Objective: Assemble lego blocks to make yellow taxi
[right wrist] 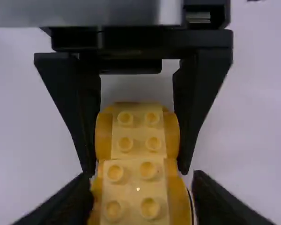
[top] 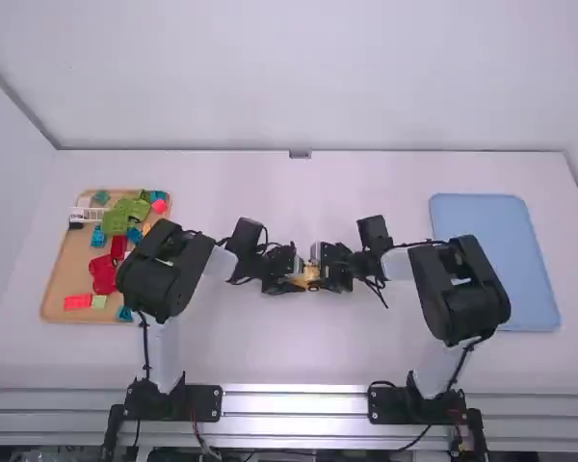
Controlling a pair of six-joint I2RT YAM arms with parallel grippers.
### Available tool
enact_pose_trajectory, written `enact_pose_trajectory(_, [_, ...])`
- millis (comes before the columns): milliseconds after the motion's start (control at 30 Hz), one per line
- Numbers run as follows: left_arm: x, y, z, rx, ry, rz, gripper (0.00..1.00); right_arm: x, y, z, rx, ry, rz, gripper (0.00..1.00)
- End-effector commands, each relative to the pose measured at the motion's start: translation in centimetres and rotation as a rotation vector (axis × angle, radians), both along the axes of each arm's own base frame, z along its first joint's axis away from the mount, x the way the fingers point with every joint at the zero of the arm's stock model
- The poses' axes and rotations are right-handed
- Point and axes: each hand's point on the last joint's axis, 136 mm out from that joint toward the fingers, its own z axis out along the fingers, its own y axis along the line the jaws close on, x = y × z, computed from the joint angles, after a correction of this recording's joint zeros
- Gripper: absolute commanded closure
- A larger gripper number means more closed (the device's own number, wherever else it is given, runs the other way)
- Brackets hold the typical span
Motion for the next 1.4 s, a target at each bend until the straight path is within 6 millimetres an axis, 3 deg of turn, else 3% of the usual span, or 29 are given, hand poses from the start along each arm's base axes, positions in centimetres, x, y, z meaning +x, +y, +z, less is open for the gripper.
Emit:
enact_pose_trajectory(0, [-0.8,-0.2,-0.2,-0.015,0.032,-0.017,0.51,-0.2,0.2,-0.3,0.008,0.052,-0.024,0.35])
enact_pose_trajectory(267, [-0.6,-0.1,-0.3,-0.009,0.027,-0.012,0.51,-0.6,-0.5,6.0,0.175,-0.056,0.081,0.33])
enact_pose_trajectory(400, [-0.7,-0.1,-0.3,-0.01,0.029,-0.013,0.51,-0.1,-1.0,5.8,0.126,-0.056,0.043,0.4])
enact_pose_trajectory(433, [-0.7,-0.1,-0.3,-0.009,0.03,-0.013,0.52,0.1,-1.1,5.2,0.089,-0.038,0.015,0.53])
enact_pose_trajectory(467, [-0.7,-0.1,-0.3,-0.009,0.03,-0.013,0.52,0.1,-1.1,5.2,0.089,-0.038,0.015,0.53])
enact_pose_trajectory(533, [-0.7,-0.1,-0.3,-0.009,0.03,-0.012,0.53,0.2,-0.9,4.2,0.033,-0.02,-0.007,0.86])
enact_pose_trajectory(600, [-0.7,-0.1,-0.3,-0.009,0.03,-0.013,0.53,0.1,-0.8,3.5,-0.006,-0.024,-0.01,1.0])
enact_pose_trajectory(833, [-0.7,-0.1,-0.3,-0.009,0.031,-0.012,0.55,0.7,-1.0,0.5,-0.136,0.051,-0.113,1.0])
enact_pose_trajectory(1133, [-0.7,-0.1,-0.3,-0.01,0.034,-0.011,0.56,0.2,-0.9,-0.7,-0.143,0.09,-0.103,1.0])
enact_pose_trajectory(1233, [-0.7,-0.1,-0.3,-0.01,0.041,-0.006,0.56,0.6,-0.4,0.3,-0.078,0.066,-0.083,0.98])
enact_pose_trajectory(1367, [-0.7,-0.1,-0.3,-0.01,0.052,0.001,0.56,1.0,-0.1,3.3,0.042,0.047,-0.054,0.76])
